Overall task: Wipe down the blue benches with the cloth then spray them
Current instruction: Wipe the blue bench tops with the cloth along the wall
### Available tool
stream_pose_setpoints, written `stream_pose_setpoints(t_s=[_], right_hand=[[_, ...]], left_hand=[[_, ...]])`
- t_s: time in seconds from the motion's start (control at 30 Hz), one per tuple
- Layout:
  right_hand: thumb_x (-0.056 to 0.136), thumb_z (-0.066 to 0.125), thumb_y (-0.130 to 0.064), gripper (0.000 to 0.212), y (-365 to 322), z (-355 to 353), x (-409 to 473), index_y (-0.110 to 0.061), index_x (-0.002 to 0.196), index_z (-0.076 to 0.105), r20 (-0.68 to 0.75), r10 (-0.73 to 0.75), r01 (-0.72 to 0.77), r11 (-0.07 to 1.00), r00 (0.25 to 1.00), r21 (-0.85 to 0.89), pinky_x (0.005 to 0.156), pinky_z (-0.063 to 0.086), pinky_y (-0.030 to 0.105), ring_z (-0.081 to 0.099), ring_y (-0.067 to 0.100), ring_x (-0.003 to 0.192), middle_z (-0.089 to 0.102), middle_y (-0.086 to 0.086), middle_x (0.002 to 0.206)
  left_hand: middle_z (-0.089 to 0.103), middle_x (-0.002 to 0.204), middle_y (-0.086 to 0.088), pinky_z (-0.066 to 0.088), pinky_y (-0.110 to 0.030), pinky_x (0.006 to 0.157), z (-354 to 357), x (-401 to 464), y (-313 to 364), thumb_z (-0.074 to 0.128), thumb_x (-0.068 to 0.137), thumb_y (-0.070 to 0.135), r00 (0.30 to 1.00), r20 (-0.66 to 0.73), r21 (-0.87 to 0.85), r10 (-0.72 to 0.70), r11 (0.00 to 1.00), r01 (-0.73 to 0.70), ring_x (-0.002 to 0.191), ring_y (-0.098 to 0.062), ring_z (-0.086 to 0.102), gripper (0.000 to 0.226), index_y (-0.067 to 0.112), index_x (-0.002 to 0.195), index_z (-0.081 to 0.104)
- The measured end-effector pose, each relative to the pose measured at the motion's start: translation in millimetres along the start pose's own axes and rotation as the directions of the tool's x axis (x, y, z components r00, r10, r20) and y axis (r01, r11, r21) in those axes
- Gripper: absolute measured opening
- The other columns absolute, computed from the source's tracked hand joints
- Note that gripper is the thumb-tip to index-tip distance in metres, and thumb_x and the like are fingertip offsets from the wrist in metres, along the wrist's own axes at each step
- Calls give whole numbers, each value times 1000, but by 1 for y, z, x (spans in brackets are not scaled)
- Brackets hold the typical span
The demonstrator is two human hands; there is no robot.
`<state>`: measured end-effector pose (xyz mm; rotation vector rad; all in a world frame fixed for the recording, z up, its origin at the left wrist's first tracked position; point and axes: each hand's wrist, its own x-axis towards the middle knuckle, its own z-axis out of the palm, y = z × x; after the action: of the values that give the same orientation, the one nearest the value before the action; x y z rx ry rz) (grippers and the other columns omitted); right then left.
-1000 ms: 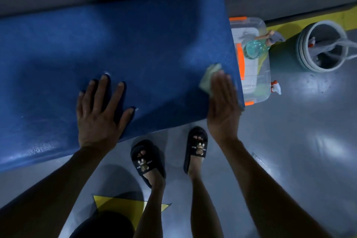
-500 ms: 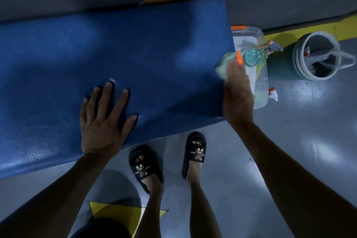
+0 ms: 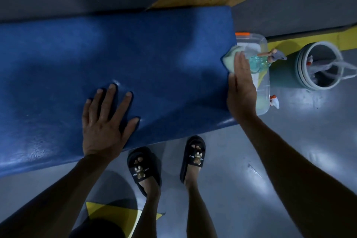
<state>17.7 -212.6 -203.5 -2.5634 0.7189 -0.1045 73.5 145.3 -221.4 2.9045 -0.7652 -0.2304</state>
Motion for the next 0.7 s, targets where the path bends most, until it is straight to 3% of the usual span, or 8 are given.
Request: stream_pose_setpoints(t_s=[0.07, 0.17, 0.23, 0.37, 0.43, 0.53, 0.63, 0.7], right_hand=[[105, 32, -22, 51, -20, 16, 2, -7, 154, 31, -152, 152, -154, 988, 977, -5, 121, 24, 50, 23, 29, 151, 29, 11, 162], [103, 43, -15, 47, -76, 58, -33, -2, 148, 43, -237, -61, 39, 994, 969, -98, 117, 30, 51, 34, 36, 145, 39, 18, 155], [100, 49, -10, 50, -111, 73, -77, -9, 150, 43, 3, -371, 370, 924, 929, -98, 118, 27, 50, 30, 31, 148, 38, 11, 158], [95, 42, -5, 61, -69, 45, -77, -20, 154, 34, 380, -723, 788, 615, 576, -23, 122, 22, 45, 20, 23, 152, 28, -1, 163], [100, 39, -2, 52, -30, 27, -40, -13, 151, 41, 318, -637, 687, 723, 702, -68, 120, 25, 47, 28, 26, 150, 36, 4, 159], [107, 36, -15, 47, -2, 6, 7, -7, 153, 33, 50, -196, 198, 979, 979, -43, 123, 21, 41, 24, 27, 151, 31, 9, 161], [106, 27, -27, 52, -40, 34, 8, -10, 155, 30, -177, 89, -123, 974, 980, -190, 121, 24, 49, 24, 32, 150, 28, 11, 162], [106, 34, -23, 49, -83, 61, -18, -8, 153, 36, -175, -79, 44, 979, 981, -197, 119, 26, 51, 28, 33, 149, 32, 13, 160]], left_hand=[[17, 166, -7, 10, -54, 122, 0, 0, 0, 32, 95, 64, 1000, 7, 0, -3, 1000, 3, 151, -36, 16, 68, 31, 155, 30], [16, 166, -6, 9, -53, 122, 1, 0, -1, 32, 95, 65, 1000, 26, -4, -9, 1000, 9, 152, -34, 14, 68, 33, 155, 28], [15, 166, -5, 10, -54, 122, 0, 0, -2, 35, 95, 64, 999, 38, -10, -8, 1000, 9, 152, -34, 13, 69, 33, 155, 26], [14, 166, -5, 11, -54, 122, 1, -1, -2, 37, 94, 62, 1000, 27, -2, 0, 1000, 0, 152, -34, 14, 69, 33, 156, 26], [16, 166, -5, 11, -54, 122, 1, 0, -2, 38, 94, 63, 1000, 29, -15, -2, 1000, 2, 151, -35, 15, 69, 33, 155, 28], [15, 166, -5, 10, -54, 122, 0, 0, -3, 36, 94, 64, 999, 37, -28, -3, 1000, 4, 152, -34, 13, 69, 34, 155, 27], [15, 166, -5, 10, -54, 122, 0, 0, -3, 35, 94, 65, 999, 49, -33, -4, 999, 6, 152, -34, 14, 69, 34, 155, 26], [15, 166, -5, 9, -54, 122, 0, 1, -3, 35, 94, 64, 999, 53, -30, -9, 1000, 10, 152, -34, 14, 69, 35, 155, 26]])
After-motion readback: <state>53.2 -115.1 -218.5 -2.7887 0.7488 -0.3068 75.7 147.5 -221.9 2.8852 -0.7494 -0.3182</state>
